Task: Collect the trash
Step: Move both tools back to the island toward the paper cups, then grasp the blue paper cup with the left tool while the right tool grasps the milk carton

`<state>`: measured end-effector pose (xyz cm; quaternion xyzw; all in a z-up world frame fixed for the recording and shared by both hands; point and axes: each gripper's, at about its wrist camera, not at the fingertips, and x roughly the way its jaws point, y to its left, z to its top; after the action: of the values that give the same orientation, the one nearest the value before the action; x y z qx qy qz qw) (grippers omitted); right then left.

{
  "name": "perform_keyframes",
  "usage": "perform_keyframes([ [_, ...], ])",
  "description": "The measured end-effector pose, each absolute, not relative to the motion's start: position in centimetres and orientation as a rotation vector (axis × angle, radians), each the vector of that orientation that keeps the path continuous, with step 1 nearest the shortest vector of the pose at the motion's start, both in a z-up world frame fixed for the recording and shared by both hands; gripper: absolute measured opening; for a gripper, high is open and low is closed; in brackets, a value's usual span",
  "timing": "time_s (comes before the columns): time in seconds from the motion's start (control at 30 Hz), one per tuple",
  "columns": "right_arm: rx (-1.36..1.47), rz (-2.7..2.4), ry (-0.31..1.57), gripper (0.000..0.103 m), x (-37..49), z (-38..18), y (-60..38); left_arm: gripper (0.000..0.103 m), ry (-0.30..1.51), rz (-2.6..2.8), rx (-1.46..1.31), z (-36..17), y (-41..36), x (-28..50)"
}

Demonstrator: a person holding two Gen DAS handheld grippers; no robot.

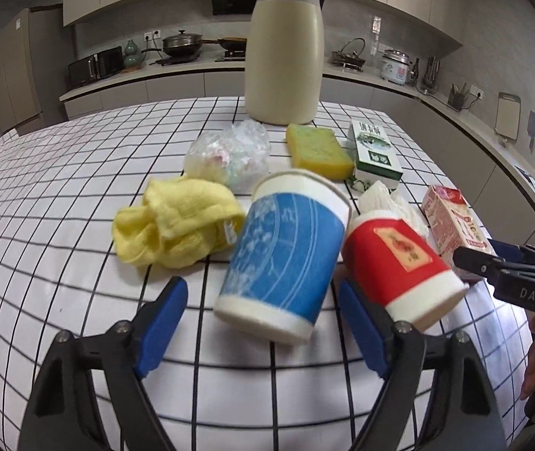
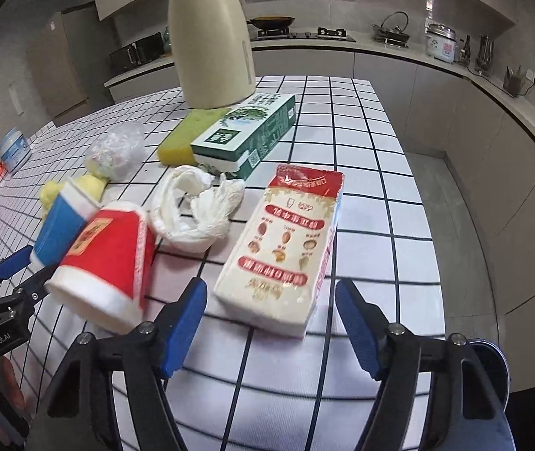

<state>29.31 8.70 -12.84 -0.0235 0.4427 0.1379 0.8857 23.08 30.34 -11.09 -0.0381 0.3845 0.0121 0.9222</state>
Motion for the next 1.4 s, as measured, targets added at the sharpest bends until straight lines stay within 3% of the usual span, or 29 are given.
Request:
perform_keyframes([
  [0.17, -0.03, 0.281, 0.943, 0.06, 31.0, -13.5, 8.2, 0.076, 0.802, 0.002, -0.1, -11.5, 30.6, 24.0],
  [0.23, -0.03, 0.283, 0.943, 0.059, 31.3, -13.5, 8.1, 0.064, 0.809, -0.008, -0.102, -11.7, 30.7, 24.2],
  [0.93, -0.045, 0.359, 0.871, 0.053, 27.6, -10.9, 7.3, 0.059, 0.725, 0.03, -0.101, -9.6, 30.9, 19.6],
  [1.07, -0.039, 0.368, 0.94, 0.053, 28.6, -12.7, 7.5, 0.059, 0.752, 0.042, -0.107, -10.7, 30.9, 19.8],
  [1.1, -0.047, 0.356, 0.942, 0.059, 28.9, -12.9, 7.6, 0.059, 0.758, 0.043, -0.108, -10.8, 30.9, 20.0],
  [1.13, -0.059, 0.333, 0.945, 0.073, 29.1, -13.1, 7.7, 0.059, 0.761, 0.043, -0.107, -11.0, 30.8, 20.1],
  [1.17, -0.062, 0.321, 0.95, 0.074, 29.5, -13.3, 7.7, 0.059, 0.763, 0.045, -0.101, -11.1, 30.7, 20.3],
  [1.23, -0.038, 0.347, 0.965, 0.056, 29.8, -13.7, 7.6, 0.059, 0.777, 0.044, -0.102, -11.5, 30.6, 20.6],
  [1.4, -0.065, 0.358, 0.916, 0.055, 28.4, -12.6, 7.5, 0.058, 0.749, 0.049, -0.101, -10.4, 30.5, 19.4],
])
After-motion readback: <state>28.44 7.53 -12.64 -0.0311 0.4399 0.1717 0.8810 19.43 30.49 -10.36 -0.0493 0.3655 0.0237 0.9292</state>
